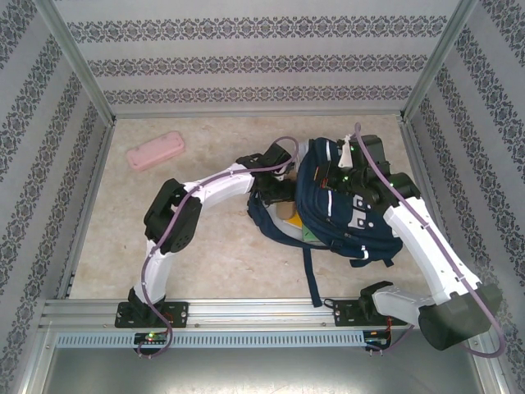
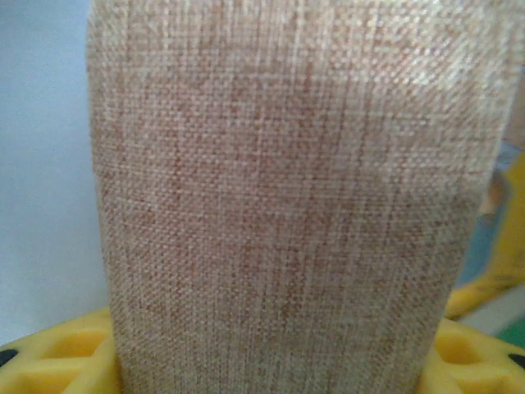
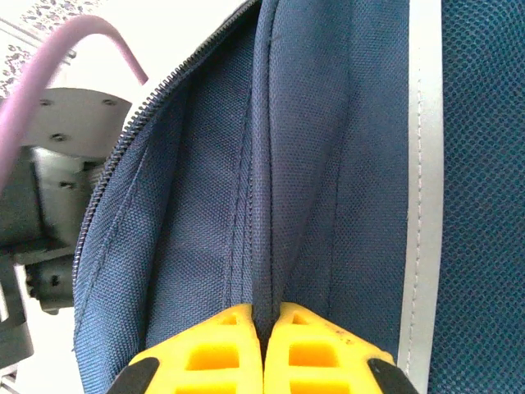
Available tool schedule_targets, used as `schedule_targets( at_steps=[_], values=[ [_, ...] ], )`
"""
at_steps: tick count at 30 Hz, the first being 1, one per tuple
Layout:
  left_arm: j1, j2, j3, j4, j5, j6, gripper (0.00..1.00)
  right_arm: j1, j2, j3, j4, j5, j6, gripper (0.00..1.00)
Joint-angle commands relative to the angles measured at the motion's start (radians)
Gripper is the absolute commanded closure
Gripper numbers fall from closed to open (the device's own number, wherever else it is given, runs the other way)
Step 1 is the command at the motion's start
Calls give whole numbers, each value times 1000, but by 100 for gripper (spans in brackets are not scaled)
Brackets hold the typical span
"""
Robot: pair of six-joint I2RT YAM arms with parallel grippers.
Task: Pack the student bag
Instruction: Place a glasses case in the student bag, then move the pencil case to the center of the table.
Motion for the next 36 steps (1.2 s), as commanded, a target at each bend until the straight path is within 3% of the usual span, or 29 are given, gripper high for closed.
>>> schedule_targets(
  at_steps=[1,7,9,15,23,29,36],
  values=[
    [3,0,58,-129,-115,61,68,5,-67,3,98,-47,9,100],
    [3,58,84,-275,-242,86,68,5,-71,-4,96,-45,10,100],
    [3,53,66,-275,-239,93,66,5,-66,-3,98,-49,11,100],
    [-6,-1,41,-225,-176,101,33,8,-50,-4,112,-59,21,100],
    [2,-214,70,-198,-143,118,11,15,-48,-12,118,-57,24,100],
    [103,-333,-6,-191,-188,94,11,17,-48,-13,124,-60,23,99],
    [344,-476,-258,-36,-236,90,11,19,-48,-11,125,-65,30,100]
  ],
)
